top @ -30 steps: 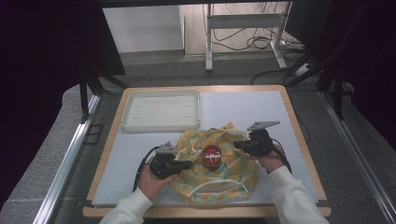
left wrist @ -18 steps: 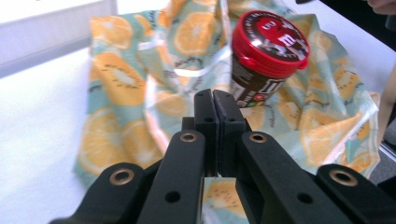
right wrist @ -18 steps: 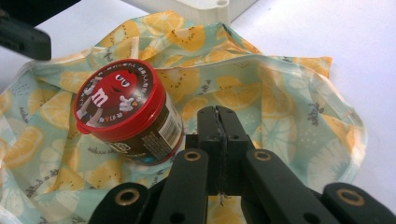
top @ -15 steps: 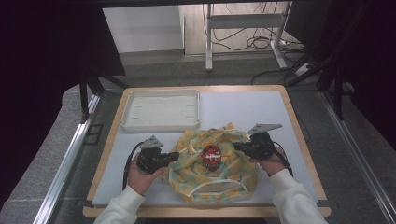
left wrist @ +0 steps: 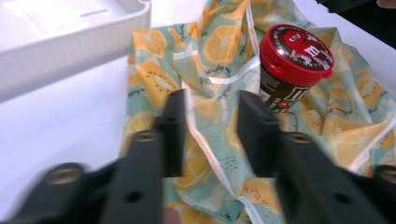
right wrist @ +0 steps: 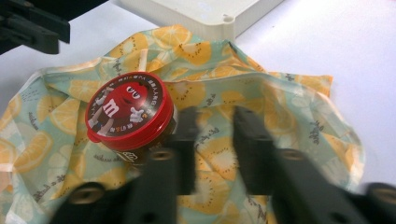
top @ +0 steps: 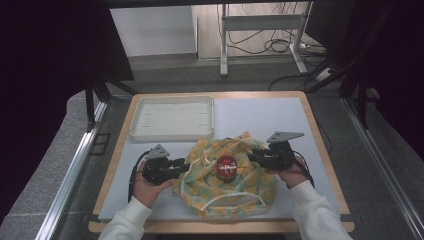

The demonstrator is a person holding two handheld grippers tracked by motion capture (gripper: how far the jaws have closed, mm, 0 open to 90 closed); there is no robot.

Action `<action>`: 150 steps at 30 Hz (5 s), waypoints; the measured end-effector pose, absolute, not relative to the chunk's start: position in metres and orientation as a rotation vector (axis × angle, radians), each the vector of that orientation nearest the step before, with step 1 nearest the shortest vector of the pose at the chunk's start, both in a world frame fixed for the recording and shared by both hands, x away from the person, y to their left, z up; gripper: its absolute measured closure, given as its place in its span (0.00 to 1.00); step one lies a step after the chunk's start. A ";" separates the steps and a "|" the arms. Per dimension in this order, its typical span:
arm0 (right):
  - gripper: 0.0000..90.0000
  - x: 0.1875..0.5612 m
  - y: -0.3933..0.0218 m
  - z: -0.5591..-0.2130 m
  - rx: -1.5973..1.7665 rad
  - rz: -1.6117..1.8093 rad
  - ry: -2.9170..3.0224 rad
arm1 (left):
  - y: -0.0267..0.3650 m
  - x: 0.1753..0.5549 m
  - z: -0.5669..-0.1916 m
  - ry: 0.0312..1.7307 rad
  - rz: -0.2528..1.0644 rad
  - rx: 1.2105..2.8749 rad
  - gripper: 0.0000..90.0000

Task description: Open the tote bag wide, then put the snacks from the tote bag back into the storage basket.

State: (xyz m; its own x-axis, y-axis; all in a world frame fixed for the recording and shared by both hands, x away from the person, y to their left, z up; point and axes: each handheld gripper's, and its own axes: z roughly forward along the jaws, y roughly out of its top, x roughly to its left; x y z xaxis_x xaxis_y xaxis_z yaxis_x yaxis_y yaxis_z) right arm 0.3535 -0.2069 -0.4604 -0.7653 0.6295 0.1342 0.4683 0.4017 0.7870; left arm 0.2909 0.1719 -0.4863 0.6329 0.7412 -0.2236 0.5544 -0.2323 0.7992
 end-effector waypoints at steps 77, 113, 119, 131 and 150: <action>0.15 0.332 -0.121 -0.479 0.791 1.027 2.614 | 0.181 0.297 -0.496 1.114 0.262 1.940 0.35; 0.28 0.334 -0.118 -0.481 0.783 0.993 2.605 | 0.184 0.298 -0.496 1.117 0.261 1.938 0.36; 0.28 0.332 -0.123 -0.474 0.773 1.025 2.597 | 0.184 0.298 -0.497 1.119 0.261 1.937 0.35; 0.28 0.327 -0.128 -0.460 0.749 1.060 2.587 | 0.184 0.298 -0.497 1.119 0.257 1.939 0.35; 0.28 0.323 -0.136 -0.442 0.717 1.156 2.571 | 0.183 0.298 -0.498 1.112 0.256 1.943 0.35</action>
